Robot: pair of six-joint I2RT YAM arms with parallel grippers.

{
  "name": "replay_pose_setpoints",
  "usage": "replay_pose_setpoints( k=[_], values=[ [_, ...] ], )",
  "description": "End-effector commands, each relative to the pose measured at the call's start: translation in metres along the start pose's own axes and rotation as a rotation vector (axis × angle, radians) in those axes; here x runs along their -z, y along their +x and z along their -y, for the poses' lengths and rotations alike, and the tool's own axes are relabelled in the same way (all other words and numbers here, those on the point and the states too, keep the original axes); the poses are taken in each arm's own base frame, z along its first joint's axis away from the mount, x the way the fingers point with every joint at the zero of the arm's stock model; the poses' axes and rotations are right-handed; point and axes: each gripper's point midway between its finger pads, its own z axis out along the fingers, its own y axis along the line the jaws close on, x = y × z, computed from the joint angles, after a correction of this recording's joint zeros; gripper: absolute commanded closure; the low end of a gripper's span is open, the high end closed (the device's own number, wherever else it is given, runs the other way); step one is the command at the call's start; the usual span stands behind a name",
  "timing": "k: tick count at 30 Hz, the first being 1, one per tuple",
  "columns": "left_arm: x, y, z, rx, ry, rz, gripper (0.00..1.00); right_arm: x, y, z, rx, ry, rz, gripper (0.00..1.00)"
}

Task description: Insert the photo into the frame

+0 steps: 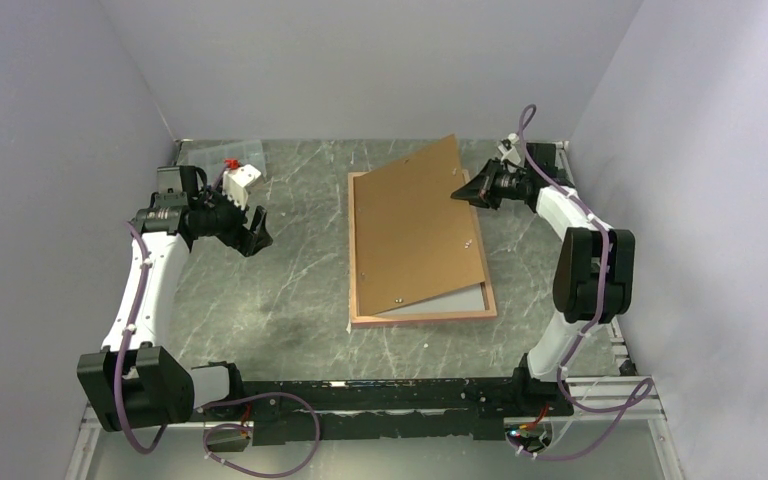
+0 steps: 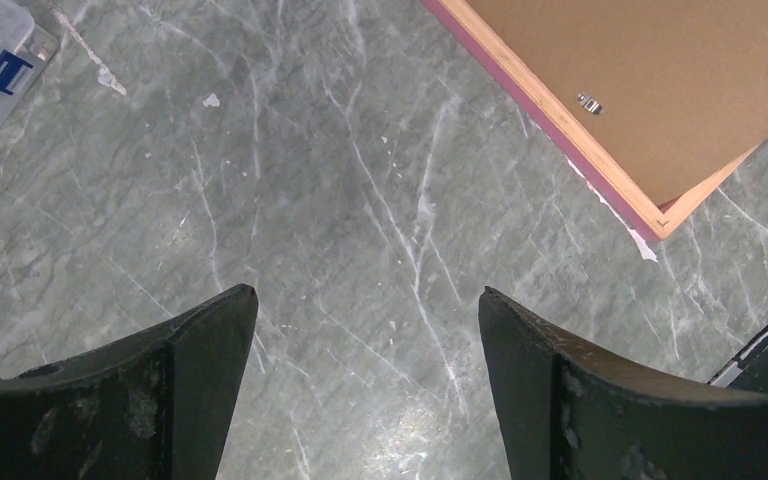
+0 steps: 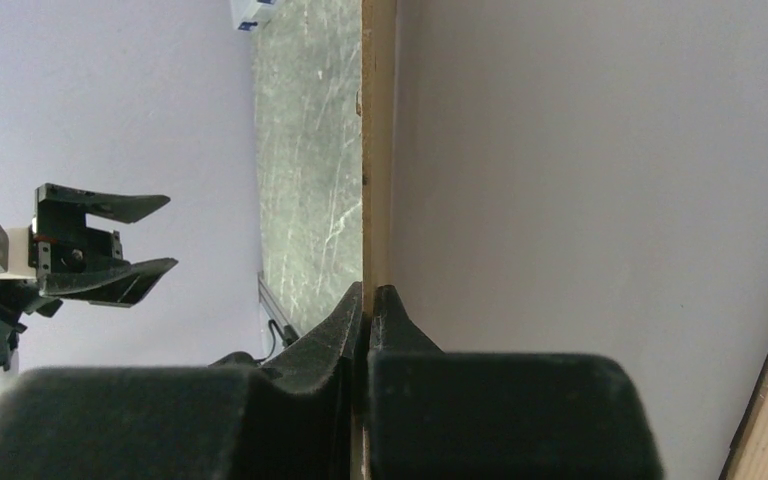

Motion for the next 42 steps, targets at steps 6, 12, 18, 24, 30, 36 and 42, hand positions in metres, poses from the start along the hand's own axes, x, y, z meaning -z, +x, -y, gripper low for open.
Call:
replay_pose_setpoints(
  k=[6,12,18,24,30,36,42],
  values=[
    [-0.002,0.0,0.005,0.027,0.027,-0.004,0.12,-0.03,0.034,-0.009,0.022,-0.017,-0.022,1.0],
    [-0.007,0.008,0.002,0.064,0.035,-0.052,0.06,-0.054,0.07,-0.009,0.009,0.016,-0.022,1.0],
    [-0.009,0.016,-0.004,0.046,0.014,-0.078,0.06,-0.071,0.084,-0.013,0.004,0.048,0.048,1.0],
    [-0.015,0.036,-0.01,0.071,-0.003,-0.15,0.06,-0.091,0.085,-0.015,0.015,0.119,0.103,1.0],
    [-0.015,0.045,-0.018,0.088,-0.014,-0.162,0.06,-0.11,0.089,-0.013,0.024,0.219,0.145,0.91],
    [-0.01,0.047,-0.025,0.1,-0.013,-0.156,0.06,-0.12,0.093,-0.01,0.044,0.288,0.123,0.5],
    [-0.007,0.046,-0.022,0.106,0.001,-0.145,0.06,-0.116,0.095,-0.007,0.084,0.363,0.096,0.0]
  ],
)
